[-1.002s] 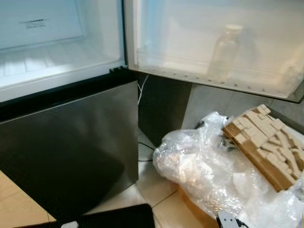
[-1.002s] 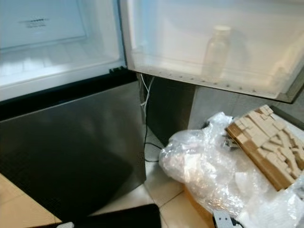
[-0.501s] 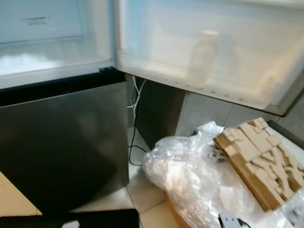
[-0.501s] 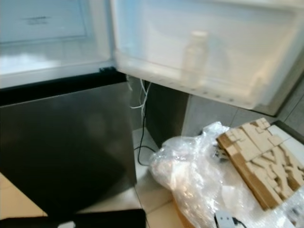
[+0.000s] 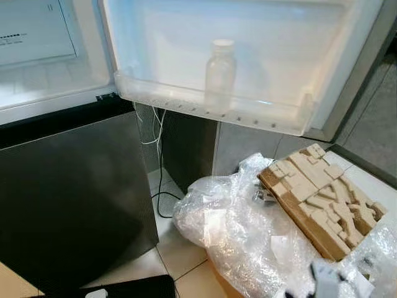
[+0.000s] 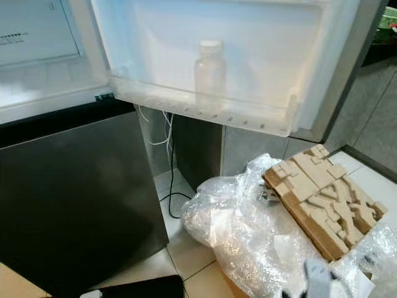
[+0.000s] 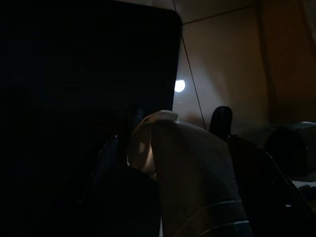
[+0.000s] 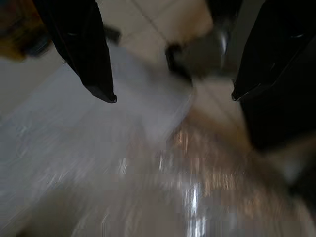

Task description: Restocking fridge

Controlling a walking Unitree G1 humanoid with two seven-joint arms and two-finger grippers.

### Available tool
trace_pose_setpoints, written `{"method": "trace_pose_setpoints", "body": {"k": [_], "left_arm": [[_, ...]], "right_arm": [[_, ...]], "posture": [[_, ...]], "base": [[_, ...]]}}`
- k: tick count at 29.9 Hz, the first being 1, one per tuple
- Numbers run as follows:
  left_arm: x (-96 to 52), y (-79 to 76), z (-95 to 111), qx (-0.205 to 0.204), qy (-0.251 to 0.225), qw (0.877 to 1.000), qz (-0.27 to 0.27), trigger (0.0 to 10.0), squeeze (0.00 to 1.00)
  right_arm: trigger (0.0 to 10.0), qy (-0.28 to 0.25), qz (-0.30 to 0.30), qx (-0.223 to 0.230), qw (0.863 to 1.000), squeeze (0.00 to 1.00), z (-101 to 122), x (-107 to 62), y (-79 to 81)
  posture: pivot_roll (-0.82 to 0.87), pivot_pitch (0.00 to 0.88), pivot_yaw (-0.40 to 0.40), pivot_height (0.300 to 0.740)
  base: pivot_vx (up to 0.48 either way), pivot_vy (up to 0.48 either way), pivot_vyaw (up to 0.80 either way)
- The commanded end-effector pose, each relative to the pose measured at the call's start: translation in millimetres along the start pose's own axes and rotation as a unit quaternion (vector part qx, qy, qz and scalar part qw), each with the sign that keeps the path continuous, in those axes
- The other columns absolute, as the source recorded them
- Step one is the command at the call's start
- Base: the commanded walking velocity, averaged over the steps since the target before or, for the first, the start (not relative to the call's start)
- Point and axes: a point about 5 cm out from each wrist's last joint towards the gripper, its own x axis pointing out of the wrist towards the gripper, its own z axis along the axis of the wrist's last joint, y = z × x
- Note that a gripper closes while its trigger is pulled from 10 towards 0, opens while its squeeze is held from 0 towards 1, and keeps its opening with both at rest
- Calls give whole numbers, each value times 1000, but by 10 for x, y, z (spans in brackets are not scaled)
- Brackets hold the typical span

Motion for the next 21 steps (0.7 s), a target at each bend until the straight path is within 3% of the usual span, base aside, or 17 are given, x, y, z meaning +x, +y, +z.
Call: {"method": "trace_pose_setpoints", "body": {"k": [1,2,3,4,5,6,11,12,13,14,15,17,18,21], "left_arm": [[-20,58,1,2,1,1000,8,10000,0],[-26,69,-5,3,1,1000,9,10000,0],[-27,71,-7,3,1,1000,9,10000,0],[-27,71,-7,3,1,1000,9,10000,0],[-27,70,-7,3,1,1000,9,10000,0],[-27,70,-7,3,1,1000,9,10000,0],[-21,49,-11,-1,-1,1000,7,10000,0],[-19,42,-10,-1,-2,1000,6,10000,0],[-19,42,-10,-1,-2,1000,6,10000,0],[-19,40,-8,-2,-3,1000,5,10000,0],[-19,40,-8,-2,-3,1000,5,10000,0],[-21,45,-4,-5,-6,1000,3,10000,0],[-21,45,-4,-5,-6,1000,3,10000,0],[-26,65,9,-6,-9,1000,4,10000,0]], "right_arm": [[10000,-48,-17,23,998,0,207,-17,-121],[10000,-144,-68,68,985,0,714,-130,-472],[10000,-184,-83,85,976,0,923,-194,-589],[10000,-184,-83,85,976,0,923,-194,-589],[10000,-222,-93,101,965,0,1127,-260,-680],[10000,-222,-93,101,965,0,1127,-260,-680],[10000,-364,-107,148,913,0,1894,-544,-855],[1529,-391,-107,160,900,0,2018,-605,-873],[1529,-391,-107,160,900,0,2018,-605,-873],[0,-418,-101,179,885,0,2131,-663,-885],[0,-418,-101,179,885,0,2131,-663,-885],[0,-475,-68,211,852,0,2392,-781,-852],[0,-475,-68,211,852,0,2392,-781,-852],[0,-546,5,224,807,0,2760,-956,-735]], "posture": [[-24,0,-21,740],[-24,0,-20,740],[-24,0,-20,740],[-24,0,-20,740],[-24,0,-20,740],[-24,0,-20,740],[-23,0,-26,740],[-23,0,-26,740],[-23,0,-26,740],[-17,0,-27,740],[-17,0,-27,740],[-17,0,-27,740],[-17,0,-27,740],[-17,0,-27,740]], "base": [[0,0,0],[0,0,0],[0,0,0],[0,0,0],[0,0,0],[0,0,0],[0,0,0],[0,0,0],[0,0,0],[0,0,0],[0,0,0],[0,0,0],[0,0,0],[0,0,0]]}}
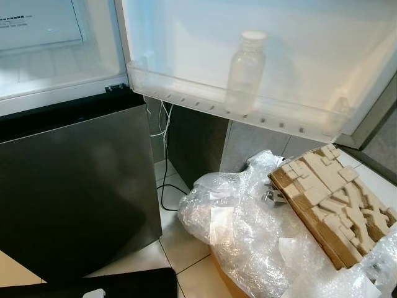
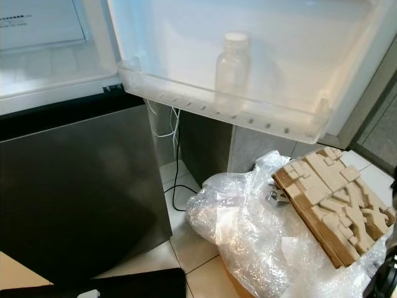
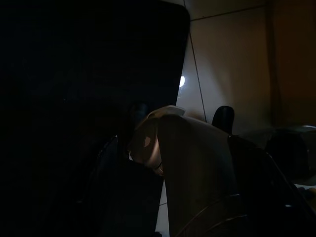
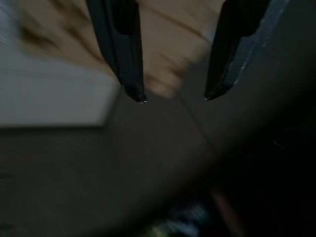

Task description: Restocking fridge

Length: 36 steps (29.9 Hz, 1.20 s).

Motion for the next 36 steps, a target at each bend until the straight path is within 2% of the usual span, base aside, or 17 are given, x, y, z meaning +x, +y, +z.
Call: {"method": "trace_pose_setpoints", "body": {"k": [1,4,5,6,8,9,13,14,15,22,24,27,30,32,33,35,36], "left_arm": [[-21,56,4,2,-2,1000,6,10000,0],[-23,68,16,2,-3,1000,7,10000,0],[-24,72,19,2,-4,1000,7,10000,0],[-25,72,18,2,-4,1000,7,10000,0],[-25,72,17,2,-4,1000,7,10000,0],[-26,71,10,1,-3,1000,7,10000,0],[-26,63,-3,1,-2,1000,6,10000,0],[-24,54,-6,2,-1,1000,4,10000,0],[-23,52,-7,2,-1,1000,4,10000,0],[-20,46,-1,2,-2,1000,3,10000,0],[-20,46,-1,2,-2,1000,3,10000,0],[-20,49,-1,3,-1,1000,3,10000,0],[-20,48,-1,4,-1,1000,3,10000,0],[-17,43,3,5,0,1000,1,10000,0],[-17,43,3,5,0,1000,1,10000,0],[-14,36,9,6,-1,1000,0,10000,0],[-14,36,9,6,-1,1000,0,10000,0]], "right_arm": [[0,-48,45,23,998,0,221,99,135],[0,-66,87,41,993,0,317,167,280],[0,-72,129,49,988,0,370,208,404],[2118,-75,157,57,983,0,394,225,479],[2118,-77,175,62,980,0,409,234,525],[10000,-75,202,67,974,0,418,239,583],[10000,-63,258,62,962,0,404,236,698],[10000,-48,320,52,945,0,371,216,839],[10000,-43,343,50,937,0,360,204,889],[10000,-14,464,49,884,0,309,98,1115],[10000,-14,464,49,884,0,309,98,1115],[10000,-1,511,54,858,0,290,20,1169],[10000,5,529,58,847,0,286,-17,1179],[10000,17,568,65,821,0,279,-114,1193],[10000,17,568,65,821,0,279,-114,1193],[10000,33,603,84,793,0,265,-221,1174],[10000,33,603,84,793,0,265,-221,1174]], "posture": [[-17,0,-27,740],[-7,0,-23,740],[-9,0,-23,740],[-9,0,-23,740],[-9,0,-23,740],[-9,0,-23,740],[-13,0,-24,740],[-13,0,-24,740],[-13,0,-24,740],[-14,0,-29,740],[-14,0,-29,740],[-14,0,-29,740],[-14,0,-29,740],[-16,0,-28,740],[-16,0,-28,740],[-17,0,-27,740],[-17,0,-27,740]], "base": [[0,0,0],[0,0,0],[0,0,0],[0,0,0],[0,0,0],[0,0,0],[0,0,0],[0,0,0],[0,0,0],[0,0,0],[0,0,0],[0,0,0],[0,0,0],[0,0,0],[0,0,0],[0,0,0],[0,0,0]]}}
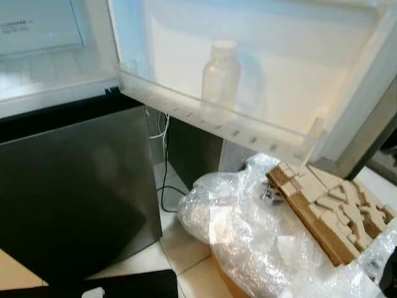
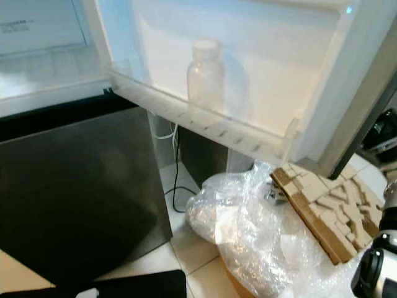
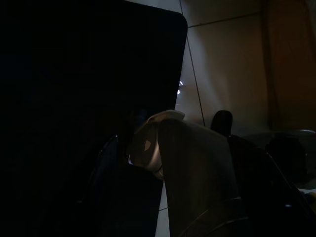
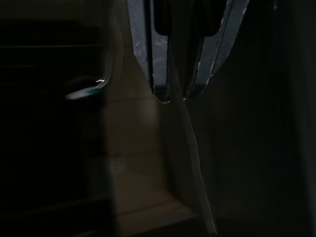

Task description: Restocking fridge

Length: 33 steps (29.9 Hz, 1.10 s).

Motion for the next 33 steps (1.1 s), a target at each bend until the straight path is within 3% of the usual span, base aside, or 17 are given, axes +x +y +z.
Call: {"method": "trace_pose_setpoints", "body": {"k": [1,7,10,14,16,18,21,31,33], "left_arm": [[-13,28,-16,7,6,1000,3,10000,0],[-15,24,-30,8,8,1000,1,10000,0],[-16,22,-37,10,10,1000,1,10000,0],[-16,21,-38,10,11,1000,0,10000,0],[-13,18,-31,11,10,1000,-1,10000,0],[-11,13,-31,13,11,1000,-2,10000,0],[-7,0,-30,14,10,1000,-4,10000,0],[-5,-7,-36,15,12,1000,-5,10000,0],[-5,-8,-38,16,12,1000,-5,10000,0]], "right_arm": [[10000,6,45,37,998,0,-87,-10,120],[10000,29,78,77,994,0,-237,-36,263],[10000,56,68,107,990,0,-429,-112,300],[10000,66,61,126,988,0,-524,-154,321],[10000,75,31,131,988,0,-636,-196,307],[10000,117,-63,98,986,0,-848,-301,178],[10000,136,-125,90,979,0,-959,-397,98],[10000,95,-248,81,961,0,-950,-531,-85],[10000,121,-265,69,954,0,-1022,-576,-93]], "posture": [[-17,0,-27,740],[-22,0,-24,740],[-22,0,-24,740],[-22,0,-24,740],[-24,0,-24,740],[-24,0,-24,740],[-24,0,-24,740],[-25,0,-23,740],[-25,0,-23,740]], "base": [[0,0,0],[0,0,0],[0,0,0],[0,0,0],[0,0,0],[0,0,0],[0,0,0],[0,0,0],[0,0,0]]}}
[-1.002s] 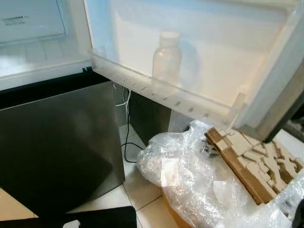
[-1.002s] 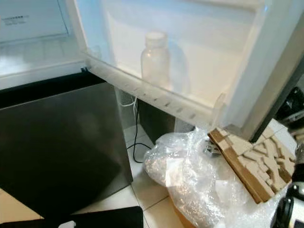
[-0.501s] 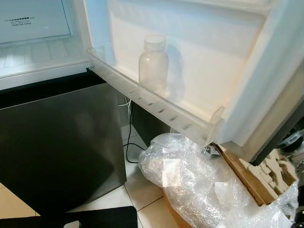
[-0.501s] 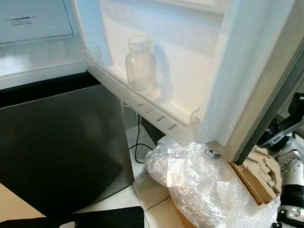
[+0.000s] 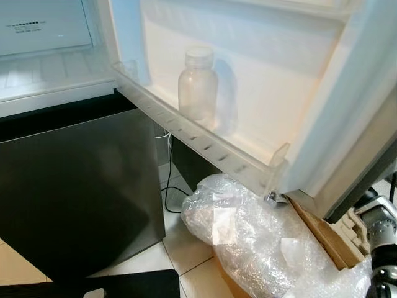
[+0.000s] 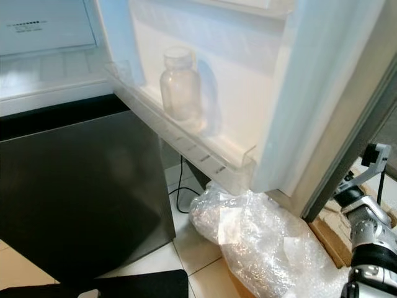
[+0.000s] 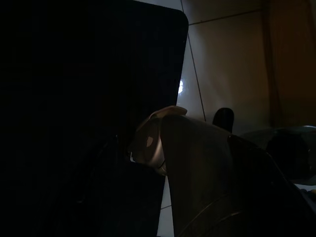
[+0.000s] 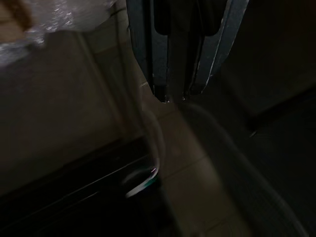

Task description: Restocking fridge

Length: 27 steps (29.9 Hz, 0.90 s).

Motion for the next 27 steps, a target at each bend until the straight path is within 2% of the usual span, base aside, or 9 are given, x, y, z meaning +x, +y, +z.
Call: {"method": "trace_pose_setpoints", "body": {"k": [1,3,5,9,12,16,19,23,27], "left_arm": [[-5,-1,-28,1,6,1000,0,10000,0],[-4,-3,-31,1,7,1000,1,10000,0],[-4,-3,-31,1,7,1000,1,10000,0],[-4,-4,-56,5,15,1000,9,10000,0],[-7,5,-66,9,20,1000,14,10000,0],[-8,9,-74,13,24,999,16,10000,0],[-2,-3,-71,24,28,999,14,10000,0],[1,-10,-74,26,30,999,14,10000,0],[6,-33,-97,35,37,999,15,10000,0]], "right_arm": [[10000,41,-49,-20,998,0,-149,-48,-83],[10000,76,-93,-32,992,0,-278,-120,-153],[10000,76,-93,-32,992,0,-278,-120,-153],[10000,143,-214,-17,966,0,-663,-498,-325],[10000,166,-258,-10,952,0,-803,-683,-370],[10000,184,-277,-9,943,0,-889,-778,-380],[10000,226,-314,-13,922,0,-1067,-957,-384],[10000,239,-336,-6,911,0,-1174,-1060,-373],[10000,249,-350,1,903,0,-1269,-1137,-350]], "posture": [[-25,0,-23,740],[-25,0,-23,740],[-25,0,-23,740],[-24,0,-25,740],[-23,0,-22,740],[-23,0,-22,740],[-26,0,-20,740],[-24,0,-22,740],[-26,0,-24,740]], "base": [[0,0,0],[0,0,0],[0,0,0],[0,0,0],[0,0,0],[0,0,0],[0,0,0],[0,0,0],[-287,0,0]]}}
